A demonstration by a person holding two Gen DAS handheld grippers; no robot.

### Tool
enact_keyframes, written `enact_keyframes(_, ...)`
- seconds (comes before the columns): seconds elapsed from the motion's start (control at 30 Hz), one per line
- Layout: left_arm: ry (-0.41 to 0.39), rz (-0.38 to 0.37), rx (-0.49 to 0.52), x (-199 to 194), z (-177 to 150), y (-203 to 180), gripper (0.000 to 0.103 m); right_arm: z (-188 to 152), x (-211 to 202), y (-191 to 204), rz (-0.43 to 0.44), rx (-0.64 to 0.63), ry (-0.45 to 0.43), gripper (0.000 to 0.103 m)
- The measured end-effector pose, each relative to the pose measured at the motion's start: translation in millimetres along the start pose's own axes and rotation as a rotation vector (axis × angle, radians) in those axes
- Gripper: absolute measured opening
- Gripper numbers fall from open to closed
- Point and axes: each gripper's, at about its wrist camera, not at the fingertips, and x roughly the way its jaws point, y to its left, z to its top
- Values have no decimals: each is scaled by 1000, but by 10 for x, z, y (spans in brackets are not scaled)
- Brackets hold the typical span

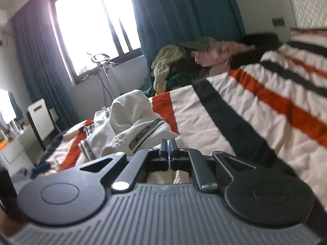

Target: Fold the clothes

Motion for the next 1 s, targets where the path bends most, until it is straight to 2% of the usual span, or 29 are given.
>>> enact_keyframes(0.1, 71, -44, -62, 36, -31, -75, 103, -20, 87, 34, 40, -16, 30, 13)
enact_keyframes(0.13, 81, -50, -81, 40, -29, -63, 103, -40, 123, 62, 47, -44, 45, 34)
enact_keyframes(0.17, 88, -53, -98, 38, -29, -48, 103, -61, 159, 89, 54, -71, 60, 63)
enact_keyframes(0.2, 94, -57, -115, 36, -28, -34, 103, -66, 219, 114, 60, -101, 67, 75)
enact_keyframes(0.23, 96, -48, -126, 24, -19, -17, 103, -40, 283, 162, 70, -141, 68, 78)
enact_keyframes(0.3, 96, -22, -148, -14, -4, 24, 103, 11, 411, 260, 91, -221, 69, 77)
enact_keyframes(0.37, 97, 9, -175, -57, 3, 81, 103, 92, 651, 383, 122, -286, 114, 77)
enact_keyframes(0.43, 111, 53, -209, -84, 7, 176, 103, 94, 893, 454, 173, -294, 168, 77)
enact_keyframes(0.53, 125, 100, -264, -68, 1, 323, 103, 47, 1275, 569, 245, -292, 260, 68)
enact_keyframes(0.57, 129, 113, -279, -55, -2, 369, 103, -4, 1395, 633, 243, -323, 282, 64)
enact_keyframes(0.7, 130, 154, -301, 44, -40, 472, 103, -164, 1781, 818, 223, -383, 333, 61)
enact_keyframes(0.77, 130, 173, -286, 138, -64, 488, 103, -176, 1892, 797, 201, -360, 328, 55)
enact_keyframes(0.83, 123, 169, -278, 231, -96, 504, 103, -127, 1937, 678, 168, -297, 297, 32)
enact_keyframes(0.87, 125, 164, -280, 281, -110, 507, 103, -103, 1960, 619, 151, -265, 282, 13)
enact_keyframes(1.0, 130, 121, -281, 430, -148, 465, 103, 92, 1988, 341, 104, -140, 202, 9)
